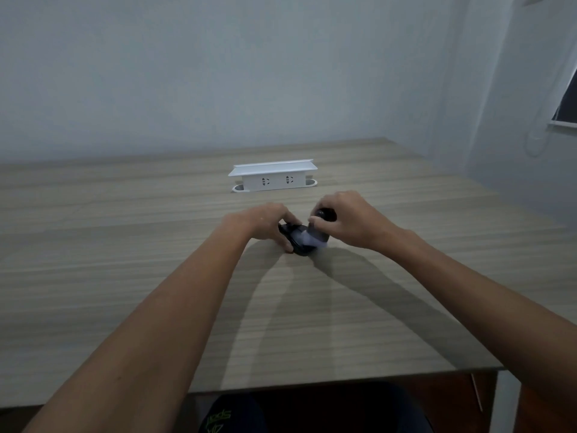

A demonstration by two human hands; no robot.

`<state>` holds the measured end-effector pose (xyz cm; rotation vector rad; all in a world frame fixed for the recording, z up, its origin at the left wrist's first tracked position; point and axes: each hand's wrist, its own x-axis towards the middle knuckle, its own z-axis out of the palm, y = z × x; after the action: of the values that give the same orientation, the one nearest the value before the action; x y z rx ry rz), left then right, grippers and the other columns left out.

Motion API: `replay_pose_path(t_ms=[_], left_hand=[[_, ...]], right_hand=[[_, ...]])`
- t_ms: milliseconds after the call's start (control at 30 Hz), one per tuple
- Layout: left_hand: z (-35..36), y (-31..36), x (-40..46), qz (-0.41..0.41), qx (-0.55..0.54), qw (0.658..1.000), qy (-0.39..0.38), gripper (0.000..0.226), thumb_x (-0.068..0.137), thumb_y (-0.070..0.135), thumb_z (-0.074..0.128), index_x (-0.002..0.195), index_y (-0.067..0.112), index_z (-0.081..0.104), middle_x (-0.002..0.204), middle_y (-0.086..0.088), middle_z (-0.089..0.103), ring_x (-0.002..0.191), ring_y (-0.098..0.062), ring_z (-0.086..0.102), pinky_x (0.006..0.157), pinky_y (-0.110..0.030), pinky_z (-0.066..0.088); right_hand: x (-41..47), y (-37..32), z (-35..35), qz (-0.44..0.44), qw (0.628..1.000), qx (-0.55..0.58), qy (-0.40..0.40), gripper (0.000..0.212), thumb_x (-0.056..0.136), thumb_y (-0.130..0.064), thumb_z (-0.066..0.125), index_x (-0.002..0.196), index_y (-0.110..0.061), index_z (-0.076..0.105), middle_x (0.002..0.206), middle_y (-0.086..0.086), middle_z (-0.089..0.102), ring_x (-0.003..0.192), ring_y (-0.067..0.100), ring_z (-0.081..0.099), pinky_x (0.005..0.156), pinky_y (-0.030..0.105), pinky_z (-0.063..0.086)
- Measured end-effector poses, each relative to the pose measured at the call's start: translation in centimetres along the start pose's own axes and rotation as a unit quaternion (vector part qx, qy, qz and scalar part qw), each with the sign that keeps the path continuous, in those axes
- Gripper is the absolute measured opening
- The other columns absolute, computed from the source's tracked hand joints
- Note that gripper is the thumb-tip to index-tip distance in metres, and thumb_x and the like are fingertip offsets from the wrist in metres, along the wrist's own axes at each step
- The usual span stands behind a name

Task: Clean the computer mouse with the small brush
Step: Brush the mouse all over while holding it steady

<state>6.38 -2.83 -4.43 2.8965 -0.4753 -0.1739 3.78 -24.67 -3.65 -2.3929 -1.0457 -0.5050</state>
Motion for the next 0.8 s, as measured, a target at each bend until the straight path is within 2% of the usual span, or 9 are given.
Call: replay_pose_path(t_ms=[100,200,300,400,467,567,633,700,800], left_hand=[[-0.4,-0.1,0.1,0.011,0.022,1.000,-0.012,0.064,0.072,0.034,0.086,0.132,0.026,0.066,0.121,0.002,0.069,0.100,-0.017,0.061,0.092,-0.032,0.049],[-0.9,0.0,-0.2,0.015,0.049,0.998,-0.035,0.055,0.078,0.029,0.082,0.130,0.024,0.067,0.117,0.004,0.070,0.091,-0.013,0.056,0.082,-0.026,0.041],[-1.4,0.2,-0.2,0.002,0.073,0.995,-0.064,0.048,0.082,0.033,0.077,0.129,0.026,0.068,0.115,0.005,0.071,0.096,-0.017,0.060,0.084,-0.030,0.045],[-1.5,0.0,0.0,-0.011,0.089,0.992,-0.085,0.041,0.086,0.040,0.070,0.125,0.024,0.069,0.110,0.000,0.075,0.098,-0.023,0.068,0.091,-0.038,0.053],[-1.4,0.0,0.1,-0.011,0.090,0.992,-0.090,0.038,0.090,0.041,0.066,0.120,0.021,0.070,0.103,-0.005,0.076,0.093,-0.023,0.070,0.089,-0.039,0.054],[-1.4,0.1,0.0,-0.016,0.078,0.993,-0.089,0.036,0.093,0.043,0.061,0.119,0.021,0.070,0.094,-0.004,0.077,0.085,-0.018,0.071,0.089,-0.039,0.054],[-1.3,0.1,0.0,-0.022,0.071,0.993,-0.089,0.037,0.093,0.045,0.060,0.120,0.020,0.069,0.093,-0.004,0.077,0.084,-0.017,0.071,0.090,-0.039,0.054],[-1.2,0.1,0.1,-0.026,0.065,0.994,-0.085,0.039,0.093,0.045,0.061,0.120,0.019,0.069,0.091,-0.004,0.077,0.083,-0.017,0.071,0.091,-0.040,0.054],[-1.2,0.2,0.0,-0.030,0.054,0.995,-0.078,0.040,0.092,0.047,0.063,0.119,0.018,0.069,0.088,-0.003,0.078,0.081,-0.015,0.072,0.093,-0.041,0.053]], right_hand=[[-0.1,0.2,0.1,0.025,0.999,0.014,-0.021,0.014,0.084,-0.022,0.067,0.086,-0.012,0.078,0.077,0.000,0.075,0.071,0.015,0.065,0.064,0.026,0.045],[0.0,1.7,-0.2,0.057,0.998,-0.023,0.011,0.015,0.084,-0.019,0.066,0.083,-0.009,0.077,0.080,0.004,0.075,0.076,0.020,0.068,0.063,0.027,0.042],[-0.4,1.6,-0.5,0.075,0.996,0.011,0.048,0.015,0.084,-0.018,0.066,0.082,-0.010,0.077,0.079,0.000,0.074,0.074,0.015,0.065,0.062,0.017,0.041],[-0.9,0.8,-0.4,0.082,0.993,0.076,0.021,0.013,0.085,-0.023,0.070,0.085,-0.014,0.079,0.078,-0.005,0.073,0.070,0.007,0.061,0.063,0.010,0.041],[-1.2,1.2,-0.1,0.094,0.993,0.067,-0.010,0.014,0.085,-0.024,0.070,0.086,-0.015,0.080,0.076,-0.007,0.072,0.068,0.005,0.061,0.060,0.011,0.041],[-1.2,2.2,-0.2,0.123,0.991,0.034,0.030,0.015,0.085,-0.019,0.067,0.085,-0.010,0.079,0.081,-0.001,0.075,0.077,0.014,0.067,0.065,0.019,0.045],[-1.1,1.8,-0.4,0.125,0.990,0.048,0.052,0.014,0.085,-0.019,0.067,0.084,-0.010,0.078,0.081,-0.002,0.075,0.076,0.011,0.065,0.063,0.012,0.043],[-1.0,1.0,-0.4,0.108,0.991,0.069,0.027,0.013,0.085,-0.022,0.069,0.084,-0.014,0.079,0.079,-0.004,0.074,0.073,0.008,0.063,0.060,0.008,0.041],[-0.9,1.1,-0.2,0.097,0.995,0.033,-0.013,0.014,0.085,-0.020,0.068,0.084,-0.012,0.078,0.079,0.000,0.074,0.074,0.014,0.065,0.061,0.019,0.042]])
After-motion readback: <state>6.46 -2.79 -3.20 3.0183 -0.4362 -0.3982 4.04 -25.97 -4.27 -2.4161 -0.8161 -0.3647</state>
